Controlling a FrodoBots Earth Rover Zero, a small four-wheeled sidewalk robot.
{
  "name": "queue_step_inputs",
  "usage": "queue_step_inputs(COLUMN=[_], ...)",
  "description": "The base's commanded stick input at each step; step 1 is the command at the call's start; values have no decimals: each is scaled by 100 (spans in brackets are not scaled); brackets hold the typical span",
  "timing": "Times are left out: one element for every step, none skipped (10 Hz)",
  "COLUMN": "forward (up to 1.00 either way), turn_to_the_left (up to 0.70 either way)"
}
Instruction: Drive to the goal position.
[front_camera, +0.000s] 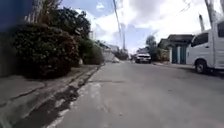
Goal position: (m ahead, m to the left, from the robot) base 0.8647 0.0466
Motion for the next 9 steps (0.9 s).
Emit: queue_step_inputs(forward=[85, 85, 85, 85, 85, 85, 85, 85, 85], turn_to_the_left=[0, 0, 0, 0, 0, 0, 0, 0, 0])
